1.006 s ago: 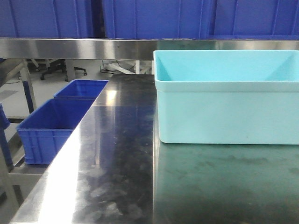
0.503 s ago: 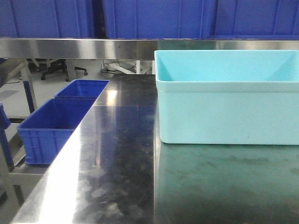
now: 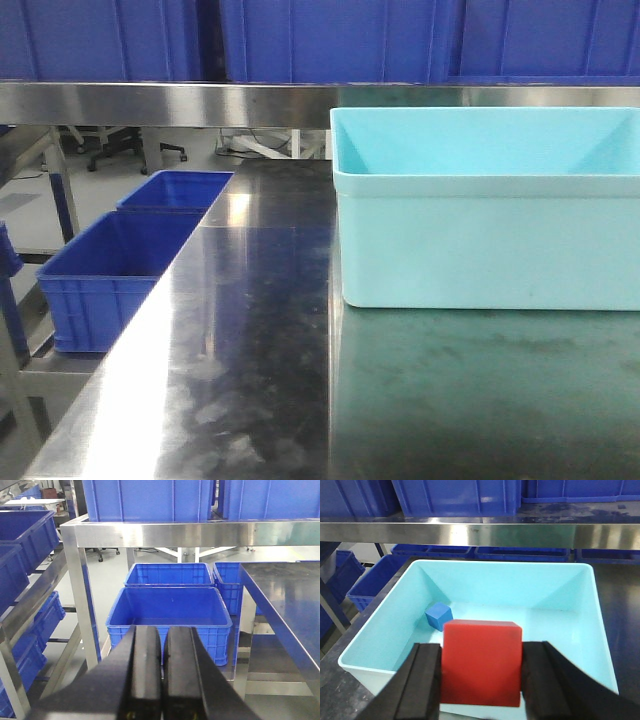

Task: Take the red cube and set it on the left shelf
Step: 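Lift the red cube out of the bin with the right gripper, then drive the base away from the table, holding the cube in the right gripper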

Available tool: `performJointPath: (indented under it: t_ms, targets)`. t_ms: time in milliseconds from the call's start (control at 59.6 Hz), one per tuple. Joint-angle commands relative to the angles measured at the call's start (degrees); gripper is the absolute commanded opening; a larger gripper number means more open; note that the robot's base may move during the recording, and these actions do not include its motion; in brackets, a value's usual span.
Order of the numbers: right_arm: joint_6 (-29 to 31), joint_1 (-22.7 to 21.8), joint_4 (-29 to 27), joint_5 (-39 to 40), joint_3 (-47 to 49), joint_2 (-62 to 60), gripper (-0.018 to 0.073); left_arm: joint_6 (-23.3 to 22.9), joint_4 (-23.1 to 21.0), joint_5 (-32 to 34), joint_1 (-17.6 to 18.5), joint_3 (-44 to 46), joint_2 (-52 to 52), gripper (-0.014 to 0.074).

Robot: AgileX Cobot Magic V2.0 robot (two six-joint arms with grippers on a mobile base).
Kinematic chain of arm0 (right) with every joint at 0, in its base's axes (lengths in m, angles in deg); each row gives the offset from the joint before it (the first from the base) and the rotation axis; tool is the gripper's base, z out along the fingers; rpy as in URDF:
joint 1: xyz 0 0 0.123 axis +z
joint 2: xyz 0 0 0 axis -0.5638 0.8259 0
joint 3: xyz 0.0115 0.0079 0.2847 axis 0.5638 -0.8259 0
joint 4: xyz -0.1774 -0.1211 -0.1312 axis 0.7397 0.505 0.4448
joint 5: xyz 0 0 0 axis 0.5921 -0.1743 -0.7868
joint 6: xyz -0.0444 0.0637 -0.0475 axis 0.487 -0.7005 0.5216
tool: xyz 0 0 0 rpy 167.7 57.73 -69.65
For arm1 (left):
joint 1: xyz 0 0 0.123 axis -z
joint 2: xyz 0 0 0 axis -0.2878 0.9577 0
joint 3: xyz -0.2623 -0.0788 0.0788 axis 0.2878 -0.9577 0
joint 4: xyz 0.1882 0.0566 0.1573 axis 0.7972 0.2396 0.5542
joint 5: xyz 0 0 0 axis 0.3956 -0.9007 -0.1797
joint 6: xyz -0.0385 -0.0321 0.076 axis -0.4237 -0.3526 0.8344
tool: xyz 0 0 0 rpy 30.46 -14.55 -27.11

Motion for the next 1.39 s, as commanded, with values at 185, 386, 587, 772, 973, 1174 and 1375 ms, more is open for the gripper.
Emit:
performJointPath:
  t_ms: [185, 386, 587, 772, 973, 1174, 1375]
  targets:
    - [0.2, 0.0, 0.2, 4.9, 1.6, 0.0, 0.0055, -0.1, -0.1, 5.0, -0.1, -1.4, -0.9, 0.0101]
    - [0.2, 0.0, 0.2, 4.9, 1.6, 0.0, 0.0055, -0.1, -0.1, 5.0, -0.1, -1.4, -0.9, 0.0101]
    - [0.2, 0.0, 0.2, 4.9, 1.6, 0.0, 0.0055, -0.1, -0.1, 5.0, -0.1, -1.4, -0.9, 0.0101]
    - [0.2, 0.0, 0.2, 4.9, 1.6, 0.0, 0.0055, -0.1, -0.1, 5.0, -0.1, -1.4, -0.9, 0.0101]
    - [0.2, 0.0, 0.2, 4.9, 1.6, 0.0, 0.0055, -0.1, -0.1, 5.0, -0.1, -1.4, -0.9, 0.0101]
    - [0.2, 0.0, 0.2, 4.7, 1.6, 0.0, 0.0055, -0.1, -0.1, 5.0, -0.1, -1.4, -0.9, 0.0101]
    - [0.2, 0.0, 0.2, 4.6, 1.6, 0.1, 0.0055, -0.1, -0.1, 5.0, -0.1, -1.4, -0.9, 0.0101]
